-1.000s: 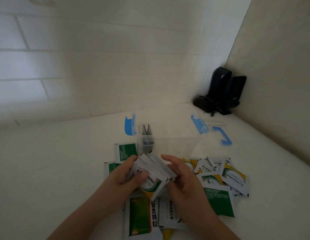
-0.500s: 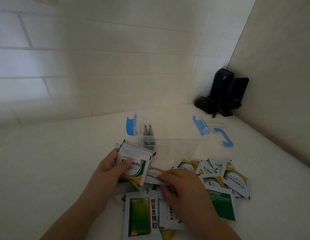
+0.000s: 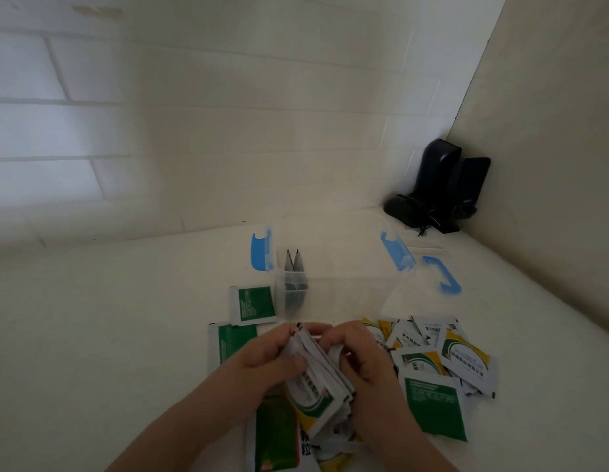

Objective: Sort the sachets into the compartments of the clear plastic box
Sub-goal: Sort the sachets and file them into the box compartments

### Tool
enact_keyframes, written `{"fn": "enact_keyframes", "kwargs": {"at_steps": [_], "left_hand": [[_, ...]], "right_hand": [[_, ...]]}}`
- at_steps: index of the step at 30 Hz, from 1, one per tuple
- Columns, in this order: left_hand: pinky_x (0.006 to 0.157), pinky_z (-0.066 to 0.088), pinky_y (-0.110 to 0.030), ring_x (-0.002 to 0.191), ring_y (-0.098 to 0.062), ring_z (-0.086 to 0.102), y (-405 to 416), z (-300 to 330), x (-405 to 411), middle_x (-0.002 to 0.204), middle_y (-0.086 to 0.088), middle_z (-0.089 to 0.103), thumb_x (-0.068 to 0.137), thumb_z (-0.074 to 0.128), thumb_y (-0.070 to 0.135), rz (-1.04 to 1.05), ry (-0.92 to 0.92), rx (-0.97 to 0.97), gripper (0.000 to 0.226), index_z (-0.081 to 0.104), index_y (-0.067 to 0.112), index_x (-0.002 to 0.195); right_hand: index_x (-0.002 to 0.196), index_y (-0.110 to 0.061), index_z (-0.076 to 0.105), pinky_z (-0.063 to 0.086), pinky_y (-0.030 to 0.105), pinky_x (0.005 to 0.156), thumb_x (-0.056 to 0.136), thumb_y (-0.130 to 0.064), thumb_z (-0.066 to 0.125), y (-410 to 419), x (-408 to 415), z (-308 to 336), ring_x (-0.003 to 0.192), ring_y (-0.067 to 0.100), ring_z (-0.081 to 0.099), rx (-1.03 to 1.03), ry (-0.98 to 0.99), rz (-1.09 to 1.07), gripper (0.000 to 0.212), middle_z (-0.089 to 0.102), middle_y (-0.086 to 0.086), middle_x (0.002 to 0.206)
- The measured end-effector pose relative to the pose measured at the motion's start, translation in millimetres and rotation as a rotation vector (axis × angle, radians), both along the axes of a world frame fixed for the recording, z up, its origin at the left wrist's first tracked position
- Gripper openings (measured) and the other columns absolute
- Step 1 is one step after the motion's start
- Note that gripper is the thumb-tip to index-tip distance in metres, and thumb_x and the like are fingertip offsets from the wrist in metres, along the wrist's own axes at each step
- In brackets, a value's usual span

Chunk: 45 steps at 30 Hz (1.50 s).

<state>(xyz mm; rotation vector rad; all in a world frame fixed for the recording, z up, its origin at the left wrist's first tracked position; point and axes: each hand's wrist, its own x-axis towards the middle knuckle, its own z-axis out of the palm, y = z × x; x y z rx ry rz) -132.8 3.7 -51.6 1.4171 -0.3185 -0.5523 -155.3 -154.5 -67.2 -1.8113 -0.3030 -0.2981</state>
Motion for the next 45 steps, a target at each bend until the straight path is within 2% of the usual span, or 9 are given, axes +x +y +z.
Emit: {"fn": "enact_keyframes", "kwargs": {"at_steps": [6, 10, 14, 18, 26, 29, 32, 36, 45], "left_hand": [[0.086, 0.055, -0.041, 0.096, -0.025, 0.067, 1.0, 1.1, -1.9, 0.101, -0.015, 0.068, 0.078, 0.063, 0.024, 0.032, -0.128, 0.087, 0.024, 0.059, 0.012, 0.098], [0.076, 0.058, -0.032, 0.089, -0.02, 0.069, 2.3, 2.4, -1.1, 0.097, -0.006, 0.072, 0.073, 0.058, 0.026, 0.172, -0.161, 0.037, 0.023, 0.056, 0.014, 0.093], [0.073, 0.058, -0.03, 0.09, -0.019, 0.069, 4.6, 3.3, 2.2, 0.101, -0.006, 0.068, 0.076, 0.055, 0.023, 0.305, -0.244, -0.021, 0.032, 0.044, 0.03, 0.106], [0.081, 0.056, -0.033, 0.094, -0.013, 0.063, 3.0, -7.0, 1.6, 0.104, 0.001, 0.059, 0.09, 0.048, 0.023, 0.252, -0.403, 0.205, 0.023, 0.044, 0.044, 0.099], [0.081, 0.057, -0.029, 0.094, -0.004, 0.062, 6.9, -13.0, 4.4, 0.102, 0.01, 0.059, 0.085, 0.052, 0.003, 0.164, -0.363, 0.33, 0.034, 0.037, 0.031, 0.095], [0.083, 0.055, -0.024, 0.098, 0.0, 0.06, 9.5, -15.0, 4.1, 0.106, 0.013, 0.057, 0.085, 0.052, 0.005, 0.115, -0.393, 0.385, 0.034, 0.034, 0.03, 0.098], [0.085, 0.054, -0.029, 0.098, -0.003, 0.06, 16.0, -14.9, 4.1, 0.106, 0.012, 0.059, 0.083, 0.054, 0.017, 0.089, -0.467, 0.45, 0.03, 0.037, 0.039, 0.097], [0.08, 0.056, -0.031, 0.099, -0.006, 0.06, 16.2, 7.7, 3.3, 0.104, 0.012, 0.06, 0.086, 0.055, 0.02, 0.113, -0.578, 0.427, 0.025, 0.047, 0.043, 0.092], [0.079, 0.038, -0.011, 0.098, -0.006, 0.043, -19.2, 105.2, 75.3, 0.102, 0.016, 0.048, 0.088, 0.05, 0.022, 0.078, -1.034, 0.679, 0.018, 0.044, 0.037, 0.097]], "right_hand": [[0.095, -0.04, 0.056, 0.048, 0.02, 0.06, 0.086, -0.041, 0.055, 1.6, -5.2, 10.5, 0.066, 0.006, 0.056, 0.08, 0.137, 0.007, 0.009, 0.057, -0.007, 0.077], [0.103, -0.033, 0.059, 0.054, 0.022, 0.065, 0.086, -0.052, 0.039, -4.0, -1.2, 14.8, 0.073, 0.007, 0.066, 0.257, 0.287, -0.025, 0.033, 0.068, -0.009, 0.08], [0.12, -0.036, 0.047, 0.056, 0.022, 0.073, 0.081, -0.039, 0.062, 0.9, -2.4, 13.1, 0.083, 0.0, 0.067, 0.113, 0.36, 0.055, 0.042, 0.07, -0.02, 0.086], [0.111, -0.052, 0.034, 0.049, 0.016, 0.089, 0.088, -0.017, 0.057, 8.0, -13.7, 6.8, 0.103, -0.004, 0.057, -0.208, 0.15, -0.029, 0.047, 0.054, -0.022, 0.114], [0.109, -0.05, 0.023, 0.042, 0.007, 0.088, 0.083, -0.025, 0.063, 9.3, -10.0, 7.4, 0.095, -0.006, 0.052, -0.355, 0.182, -0.005, 0.053, 0.041, -0.037, 0.097], [0.101, -0.05, 0.026, 0.044, 0.016, 0.092, 0.084, -0.028, 0.06, 9.5, -9.6, 5.5, 0.1, 0.0, 0.05, -0.454, 0.144, -0.018, 0.044, 0.045, -0.027, 0.098], [0.094, -0.051, 0.029, 0.046, 0.021, 0.089, 0.083, -0.035, 0.055, 10.7, -11.0, 5.0, 0.095, 0.004, 0.051, -0.478, 0.123, -0.037, 0.033, 0.047, -0.02, 0.094], [0.09, -0.052, 0.039, 0.038, 0.004, 0.074, 0.073, -0.052, 0.048, 7.7, -14.0, 19.3, 0.092, -0.012, 0.05, -0.417, 0.025, -0.134, 0.02, 0.048, -0.028, 0.088], [0.084, -0.041, 0.036, 0.046, 0.007, 0.068, 0.08, -0.021, 0.066, -5.4, 27.2, 93.1, 0.091, -0.006, 0.05, -0.348, -0.097, -0.283, 0.036, 0.048, -0.018, 0.094]]}}
